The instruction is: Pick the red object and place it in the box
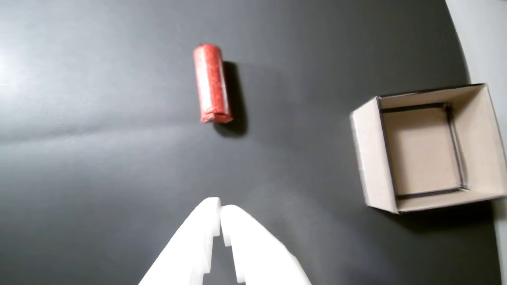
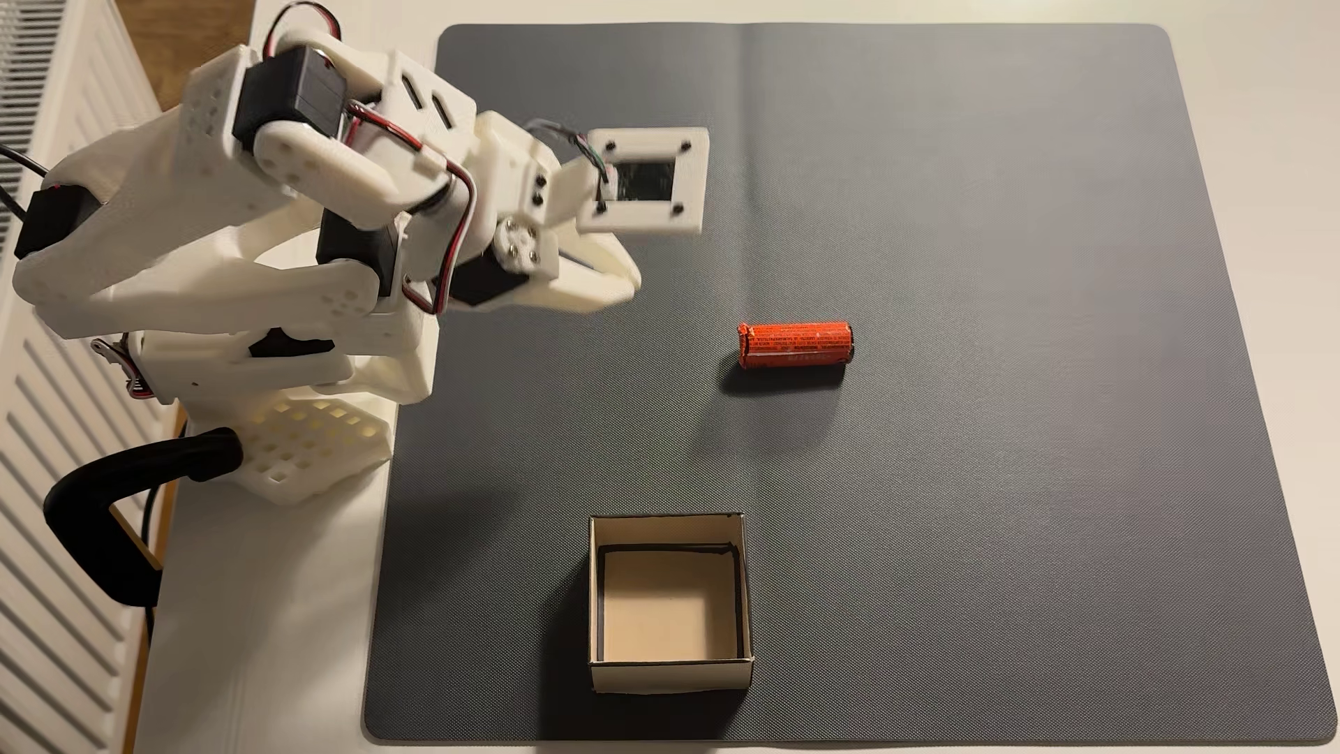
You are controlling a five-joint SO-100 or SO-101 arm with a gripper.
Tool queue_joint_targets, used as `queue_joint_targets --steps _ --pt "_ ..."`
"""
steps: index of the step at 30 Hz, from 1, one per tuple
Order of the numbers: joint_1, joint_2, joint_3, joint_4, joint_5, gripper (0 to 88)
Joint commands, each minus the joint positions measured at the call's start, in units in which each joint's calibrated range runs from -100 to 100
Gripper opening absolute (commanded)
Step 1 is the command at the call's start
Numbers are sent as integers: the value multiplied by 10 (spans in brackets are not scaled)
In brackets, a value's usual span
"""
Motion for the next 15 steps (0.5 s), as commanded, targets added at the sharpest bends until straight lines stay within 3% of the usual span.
queue_joint_targets --steps 1,5,11,15 --pt "4 20 -30 -5 1 12" --pt "4 111 -31 -58 2 21" --pt "0 295 -35 -216 1 143" --pt "0 407 -50 -306 -3 158"
